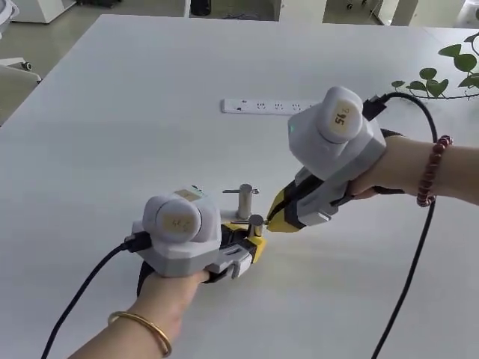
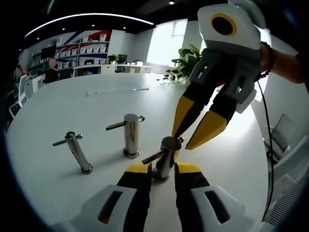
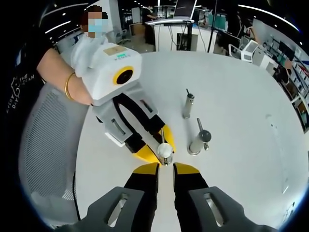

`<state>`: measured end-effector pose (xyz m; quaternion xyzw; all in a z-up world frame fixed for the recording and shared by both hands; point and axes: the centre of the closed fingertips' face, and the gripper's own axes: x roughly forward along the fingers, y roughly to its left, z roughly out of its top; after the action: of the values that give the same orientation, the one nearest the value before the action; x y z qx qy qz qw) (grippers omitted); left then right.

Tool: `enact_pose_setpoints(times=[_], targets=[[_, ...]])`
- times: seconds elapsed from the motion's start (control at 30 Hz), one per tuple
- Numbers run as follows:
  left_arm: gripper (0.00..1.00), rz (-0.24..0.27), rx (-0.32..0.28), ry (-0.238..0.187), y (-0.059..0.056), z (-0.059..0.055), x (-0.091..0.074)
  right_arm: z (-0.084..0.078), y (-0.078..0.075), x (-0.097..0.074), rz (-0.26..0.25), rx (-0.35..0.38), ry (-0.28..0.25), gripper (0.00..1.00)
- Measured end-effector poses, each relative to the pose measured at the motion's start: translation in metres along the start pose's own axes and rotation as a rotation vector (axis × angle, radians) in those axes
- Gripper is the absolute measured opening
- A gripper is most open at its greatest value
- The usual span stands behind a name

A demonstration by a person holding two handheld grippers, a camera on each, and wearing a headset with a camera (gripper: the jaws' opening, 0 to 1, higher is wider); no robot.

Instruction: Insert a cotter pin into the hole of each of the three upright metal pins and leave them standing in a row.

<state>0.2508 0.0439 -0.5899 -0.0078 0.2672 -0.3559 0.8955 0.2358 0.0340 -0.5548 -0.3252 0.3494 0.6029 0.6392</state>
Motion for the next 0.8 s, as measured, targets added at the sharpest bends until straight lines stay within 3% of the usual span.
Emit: enact_pose_setpoints(times=[0.2,0.5,0.8], targets=[[0.24,0.016,0.014,0.023,0.004,-0.004,-0.004,0.006,0.002,-0.001,-0.005,0.022,-0.03,0.1],[0.32,0.026,0.028,0.031,0.007,-0.002,-0.016,0.019,0.0,0.004,-0.024,0.054,-0.087,0.16],[0.38,0.04,0.05,0.046,0.012,-0.004,-0.028,0.021,0.003,0.016,-0.022,0.063,-0.095,0.16]])
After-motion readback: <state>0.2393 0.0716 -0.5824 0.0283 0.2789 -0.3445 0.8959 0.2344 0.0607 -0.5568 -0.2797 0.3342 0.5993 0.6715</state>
